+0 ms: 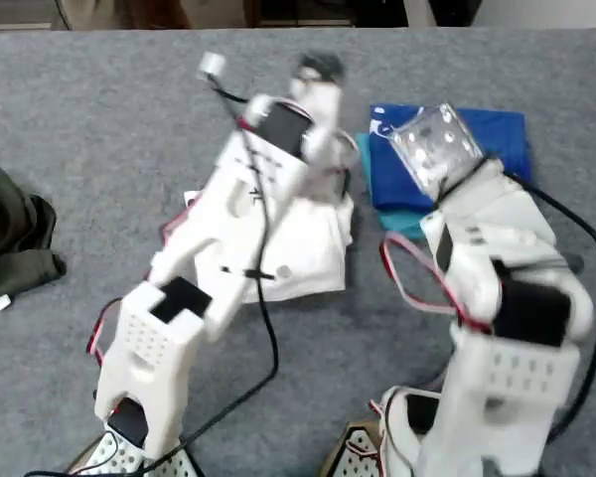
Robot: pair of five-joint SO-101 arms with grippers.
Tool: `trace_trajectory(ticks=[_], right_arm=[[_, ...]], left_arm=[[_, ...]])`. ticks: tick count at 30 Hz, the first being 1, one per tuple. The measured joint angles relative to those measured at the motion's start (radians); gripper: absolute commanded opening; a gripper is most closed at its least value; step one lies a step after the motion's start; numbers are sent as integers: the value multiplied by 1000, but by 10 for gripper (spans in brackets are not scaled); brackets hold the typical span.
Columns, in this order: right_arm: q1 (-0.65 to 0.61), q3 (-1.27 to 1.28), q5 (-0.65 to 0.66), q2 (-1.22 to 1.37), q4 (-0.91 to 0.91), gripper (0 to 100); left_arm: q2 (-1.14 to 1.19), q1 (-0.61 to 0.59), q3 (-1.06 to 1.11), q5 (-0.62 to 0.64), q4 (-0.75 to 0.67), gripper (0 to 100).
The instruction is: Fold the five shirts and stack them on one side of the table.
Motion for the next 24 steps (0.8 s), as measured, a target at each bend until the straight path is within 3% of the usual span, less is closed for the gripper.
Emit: trace_trajectory(ticks=[4, 12, 15, 21, 24], right_arm=[[-84, -2, -6, 126, 14, 2], [-468, -69, -51, 489, 58, 2], [-535, -89, -61, 647, 57, 2], [-532, -89, -92, 924, 9, 2], [-509, -91, -117, 996, -23, 2]], left_arm=[[-8, -180, -5, 0, 6, 16], [-28, -509, 213, -31, 3, 19], [-28, -528, 299, -51, -60, 19], [-26, -480, 528, -55, -341, 19], [17, -445, 557, -54, -413, 19]])
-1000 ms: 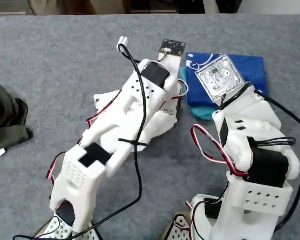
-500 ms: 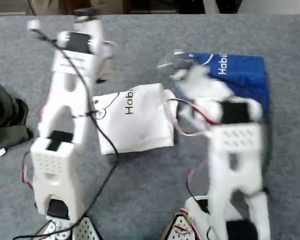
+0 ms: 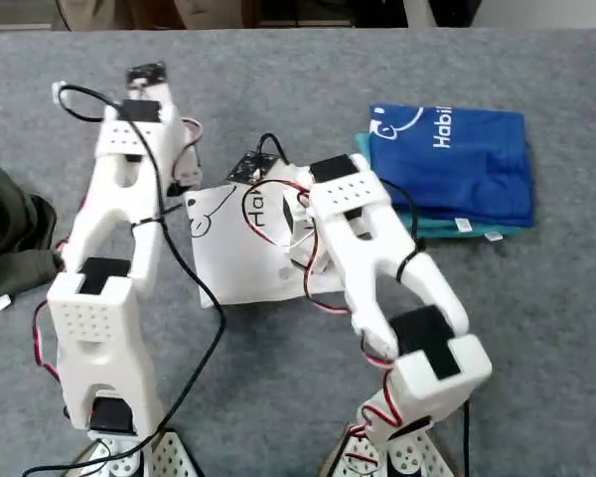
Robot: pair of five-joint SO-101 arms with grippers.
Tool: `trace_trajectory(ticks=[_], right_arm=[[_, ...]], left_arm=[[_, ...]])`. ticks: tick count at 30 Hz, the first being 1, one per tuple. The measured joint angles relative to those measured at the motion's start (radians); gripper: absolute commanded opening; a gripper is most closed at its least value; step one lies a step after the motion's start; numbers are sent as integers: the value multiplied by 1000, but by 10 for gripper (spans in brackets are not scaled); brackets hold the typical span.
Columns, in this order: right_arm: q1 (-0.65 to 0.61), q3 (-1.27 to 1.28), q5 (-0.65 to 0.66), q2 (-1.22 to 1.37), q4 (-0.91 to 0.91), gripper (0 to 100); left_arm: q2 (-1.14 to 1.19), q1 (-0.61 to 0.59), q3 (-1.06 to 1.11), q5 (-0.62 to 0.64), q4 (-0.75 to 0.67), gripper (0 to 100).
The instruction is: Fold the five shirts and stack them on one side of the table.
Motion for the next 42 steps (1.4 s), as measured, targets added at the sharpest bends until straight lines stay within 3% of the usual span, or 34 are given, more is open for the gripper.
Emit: trace_trajectory(ticks=[9, 19, 23, 29, 37, 42], right_arm=[[75, 54, -5, 44, -130, 2], [84, 60, -6, -302, -31, 2], [84, 95, -74, -433, 25, 4], [84, 304, -126, -594, 60, 132], [84, 617, -123, -942, 60, 134], [84, 692, -123, -1122, 25, 173]], left_arm=[[193, 8, -63, 115, -15, 19], [238, -2, -517, 107, 298, 19], [236, -2, -638, 61, 391, 19], [238, -26, -595, 21, 408, 19], [222, -77, -489, -46, 417, 19], [106, -106, -308, -92, 417, 19]])
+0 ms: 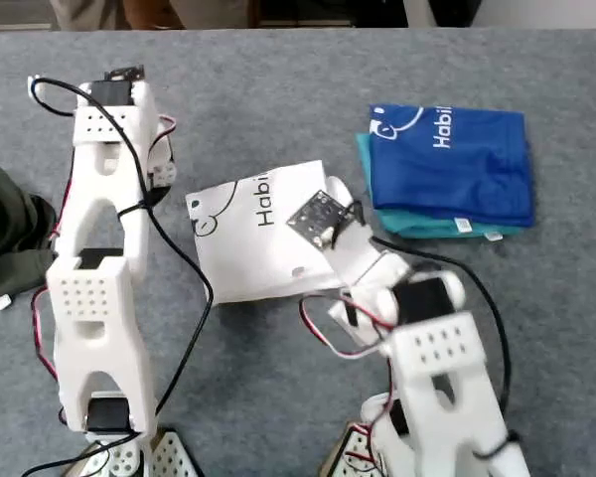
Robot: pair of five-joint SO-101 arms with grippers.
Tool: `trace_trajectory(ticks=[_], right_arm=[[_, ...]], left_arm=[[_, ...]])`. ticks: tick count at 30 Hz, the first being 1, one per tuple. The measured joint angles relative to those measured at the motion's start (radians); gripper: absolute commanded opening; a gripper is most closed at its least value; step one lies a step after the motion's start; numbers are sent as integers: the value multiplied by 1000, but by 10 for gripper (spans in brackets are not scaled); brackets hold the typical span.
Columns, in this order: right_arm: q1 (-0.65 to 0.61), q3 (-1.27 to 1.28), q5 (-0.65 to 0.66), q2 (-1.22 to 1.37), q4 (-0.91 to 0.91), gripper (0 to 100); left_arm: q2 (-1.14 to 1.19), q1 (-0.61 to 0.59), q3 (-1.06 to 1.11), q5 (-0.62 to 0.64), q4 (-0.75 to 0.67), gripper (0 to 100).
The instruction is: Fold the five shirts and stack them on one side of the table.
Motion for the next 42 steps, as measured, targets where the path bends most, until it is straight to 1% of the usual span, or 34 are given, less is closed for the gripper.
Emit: trace_trajectory(ticks=[2, 3, 6, 8, 11, 13, 19, 23, 25, 28, 32, 34, 36, 39, 42], right_arm=[[0, 3, -25, -8, -46, 239], [0, 3, -60, -3, -75, 280], [0, 3, -218, 52, -163, 400], [0, -6, -344, 110, -201, 451], [0, -74, -511, 219, -218, 455], [-17, -141, -606, 299, -222, 455], [-118, -368, -842, 554, -232, 458], [-132, -499, -974, 735, -232, 458], [-129, -548, -1023, 825, -232, 458], [-137, -595, -1057, 965, -245, 458], [-143, -628, -1068, 1128, -339, 454], [-143, -632, -1069, 1194, -390, 440], [-143, -634, -1069, 1234, -417, 387], [-143, -641, -1069, 1246, -428, 263], [-143, -641, -1053, 1246, -430, 129]], left_arm=[[-63, 0, 94, -6, 0, 19], [-91, 2, 130, -8, 0, 19], [-180, 2, 212, -8, 0, 22], [-229, -6, 250, -8, 0, 52], [-281, -52, 299, -8, 0, 129], [-296, -87, 327, -8, 0, 163], [-299, -183, 344, -12, 0, 171], [-299, -222, 345, -57, 0, 171], [-299, -249, 345, -61, 0, 171], [-299, -288, 345, -61, 0, 171], [-299, -313, 345, -61, 0, 171], [-299, -313, 345, -61, 0, 171], [-299, -313, 345, -61, 0, 171], [-299, -313, 345, -61, 0, 171], [-299, -313, 345, -91, 0, 171]])
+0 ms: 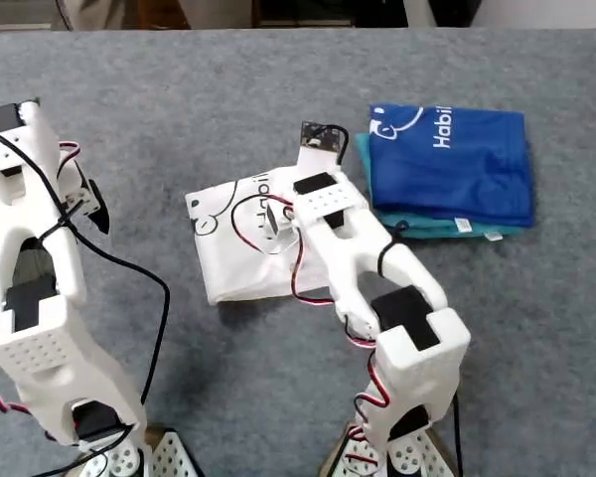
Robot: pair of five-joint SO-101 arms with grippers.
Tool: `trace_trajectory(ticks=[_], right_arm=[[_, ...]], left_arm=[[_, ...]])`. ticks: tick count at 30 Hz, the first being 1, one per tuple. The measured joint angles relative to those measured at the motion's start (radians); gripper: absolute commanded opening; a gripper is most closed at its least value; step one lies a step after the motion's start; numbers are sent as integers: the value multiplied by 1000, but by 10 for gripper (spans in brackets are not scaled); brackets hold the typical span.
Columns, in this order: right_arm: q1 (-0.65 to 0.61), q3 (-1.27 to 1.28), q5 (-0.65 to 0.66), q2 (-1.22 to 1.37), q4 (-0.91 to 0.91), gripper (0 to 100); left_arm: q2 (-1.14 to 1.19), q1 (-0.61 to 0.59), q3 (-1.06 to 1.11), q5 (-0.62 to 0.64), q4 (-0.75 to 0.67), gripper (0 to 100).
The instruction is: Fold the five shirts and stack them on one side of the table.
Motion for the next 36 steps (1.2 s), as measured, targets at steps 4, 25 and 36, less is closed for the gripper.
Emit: trace_trajectory(ticks=[4, 25, 36], right_arm=[[14, 0, 57, -2, 3, 0], [210, -601, 486, -64, 342, 2], [562, -799, 663, 66, 399, 2]], left_arm=[[0, 0, 0, -15, 0, 171], [0, -3, 0, -34, 0, 171], [0, -3, 0, -34, 0, 171]])
